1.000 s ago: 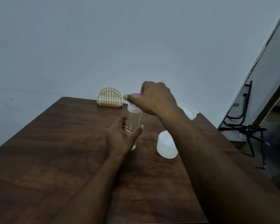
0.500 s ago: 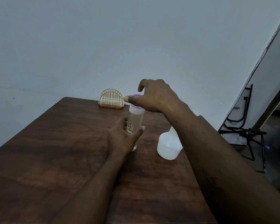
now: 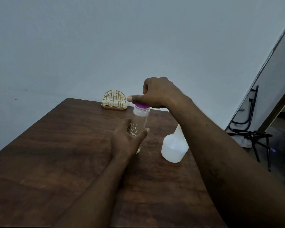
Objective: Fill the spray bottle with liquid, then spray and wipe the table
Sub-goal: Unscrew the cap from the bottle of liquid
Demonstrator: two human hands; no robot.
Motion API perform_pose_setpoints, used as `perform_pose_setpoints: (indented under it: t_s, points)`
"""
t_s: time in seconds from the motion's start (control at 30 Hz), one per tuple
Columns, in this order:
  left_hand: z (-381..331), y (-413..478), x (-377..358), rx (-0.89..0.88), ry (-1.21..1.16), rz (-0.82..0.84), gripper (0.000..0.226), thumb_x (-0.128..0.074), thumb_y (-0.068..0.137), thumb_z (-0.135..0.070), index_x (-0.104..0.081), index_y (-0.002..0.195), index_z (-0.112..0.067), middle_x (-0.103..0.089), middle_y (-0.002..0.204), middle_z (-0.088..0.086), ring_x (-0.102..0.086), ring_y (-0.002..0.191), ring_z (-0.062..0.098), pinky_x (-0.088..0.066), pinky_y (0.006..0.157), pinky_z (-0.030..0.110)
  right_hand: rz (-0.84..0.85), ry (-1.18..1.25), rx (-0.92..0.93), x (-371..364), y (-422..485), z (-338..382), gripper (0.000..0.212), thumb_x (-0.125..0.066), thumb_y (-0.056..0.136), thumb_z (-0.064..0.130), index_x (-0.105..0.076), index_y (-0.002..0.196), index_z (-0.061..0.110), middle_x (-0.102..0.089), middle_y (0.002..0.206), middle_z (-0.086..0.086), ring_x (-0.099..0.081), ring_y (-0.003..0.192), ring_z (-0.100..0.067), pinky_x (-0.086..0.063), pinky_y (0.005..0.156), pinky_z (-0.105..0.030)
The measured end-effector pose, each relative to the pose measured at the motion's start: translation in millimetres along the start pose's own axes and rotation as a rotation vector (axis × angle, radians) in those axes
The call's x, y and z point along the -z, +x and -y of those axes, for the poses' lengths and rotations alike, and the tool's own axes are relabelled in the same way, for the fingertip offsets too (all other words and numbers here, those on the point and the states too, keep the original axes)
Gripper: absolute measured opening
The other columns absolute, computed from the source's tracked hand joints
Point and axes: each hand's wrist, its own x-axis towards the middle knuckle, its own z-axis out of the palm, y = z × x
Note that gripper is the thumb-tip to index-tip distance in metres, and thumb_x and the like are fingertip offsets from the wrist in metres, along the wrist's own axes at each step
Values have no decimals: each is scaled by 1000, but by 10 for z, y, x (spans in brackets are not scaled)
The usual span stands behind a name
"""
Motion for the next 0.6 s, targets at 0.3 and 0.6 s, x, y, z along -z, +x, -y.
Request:
perform_pose_setpoints:
  t_s: [0.3, 0.6]
  points:
    - [-23, -7, 14, 14, -23, 5, 77, -84, 72, -65, -63, 135, -26, -71, 126, -5, -60, 92, -2, -38, 68, 7, 142, 185, 106, 113, -31, -46, 72, -81, 76, 67, -57, 133, 31, -65, 113, 11, -60, 106, -13, -44, 75, -27]
    - [-18, -16, 19, -22, -29, 0, 77, -84, 73, -63, -63, 136, -24, -72, 124, -4, -65, 99, 6, -44, 73, 11, -60, 10, 44, -11, -16, -63, 45, -78, 76, 63, -67, 86, 20, -66, 87, 1, -61, 80, -14, -47, 61, -29]
